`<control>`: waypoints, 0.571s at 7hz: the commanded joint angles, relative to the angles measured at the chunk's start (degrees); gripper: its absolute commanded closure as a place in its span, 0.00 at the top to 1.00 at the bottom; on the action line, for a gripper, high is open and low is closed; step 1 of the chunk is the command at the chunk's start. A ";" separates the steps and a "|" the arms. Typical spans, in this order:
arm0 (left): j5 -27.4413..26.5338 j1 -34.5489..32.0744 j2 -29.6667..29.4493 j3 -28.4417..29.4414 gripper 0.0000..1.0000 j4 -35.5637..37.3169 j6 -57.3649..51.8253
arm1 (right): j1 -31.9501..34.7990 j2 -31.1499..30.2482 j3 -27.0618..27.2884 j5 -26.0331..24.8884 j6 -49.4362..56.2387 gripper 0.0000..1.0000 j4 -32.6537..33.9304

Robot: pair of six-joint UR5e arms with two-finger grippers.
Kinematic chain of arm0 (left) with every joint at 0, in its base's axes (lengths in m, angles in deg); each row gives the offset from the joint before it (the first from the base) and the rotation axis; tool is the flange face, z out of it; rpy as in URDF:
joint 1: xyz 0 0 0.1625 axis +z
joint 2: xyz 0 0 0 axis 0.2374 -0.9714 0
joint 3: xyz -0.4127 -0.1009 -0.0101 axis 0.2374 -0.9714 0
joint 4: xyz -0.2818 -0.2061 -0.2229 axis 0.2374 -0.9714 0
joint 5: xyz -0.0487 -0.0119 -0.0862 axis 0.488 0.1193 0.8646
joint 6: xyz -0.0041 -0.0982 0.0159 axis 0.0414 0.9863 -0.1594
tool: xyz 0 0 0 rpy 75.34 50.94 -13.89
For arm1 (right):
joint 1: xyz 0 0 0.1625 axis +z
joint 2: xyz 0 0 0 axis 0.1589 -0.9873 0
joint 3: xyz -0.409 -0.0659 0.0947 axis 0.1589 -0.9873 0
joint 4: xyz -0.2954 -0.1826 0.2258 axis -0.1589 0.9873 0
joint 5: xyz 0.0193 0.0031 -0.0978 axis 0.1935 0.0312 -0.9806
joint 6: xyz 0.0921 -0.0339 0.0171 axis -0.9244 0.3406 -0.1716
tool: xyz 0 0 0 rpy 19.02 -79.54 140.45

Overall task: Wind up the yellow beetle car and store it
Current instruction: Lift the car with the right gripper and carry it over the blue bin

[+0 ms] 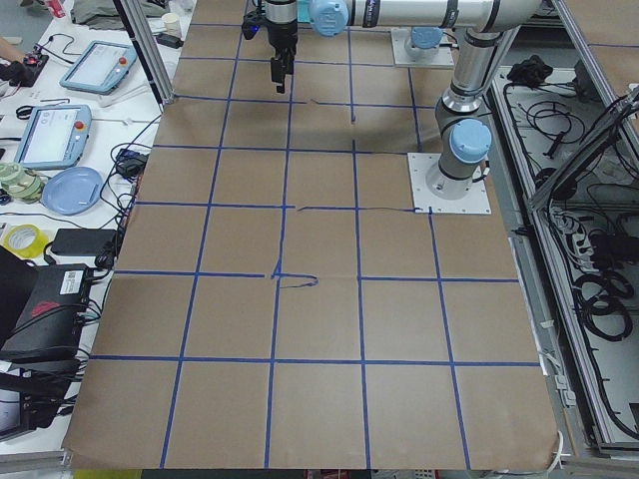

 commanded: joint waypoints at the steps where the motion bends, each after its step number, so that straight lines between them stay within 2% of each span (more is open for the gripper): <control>1: 0.19 0.18 -0.03 -0.39 1.00 0.14 -0.35 | -8.13 -1.20 -4.50 -0.05 5.58 0.00 -6.21; 3: 0.11 0.35 0.06 -2.06 1.00 0.23 -0.62 | -15.19 -0.16 -4.41 0.04 16.38 0.00 -4.47; 4: 0.28 0.27 -0.03 -1.98 1.00 0.23 -0.62 | -18.35 1.50 -3.36 -0.39 17.03 0.00 -2.19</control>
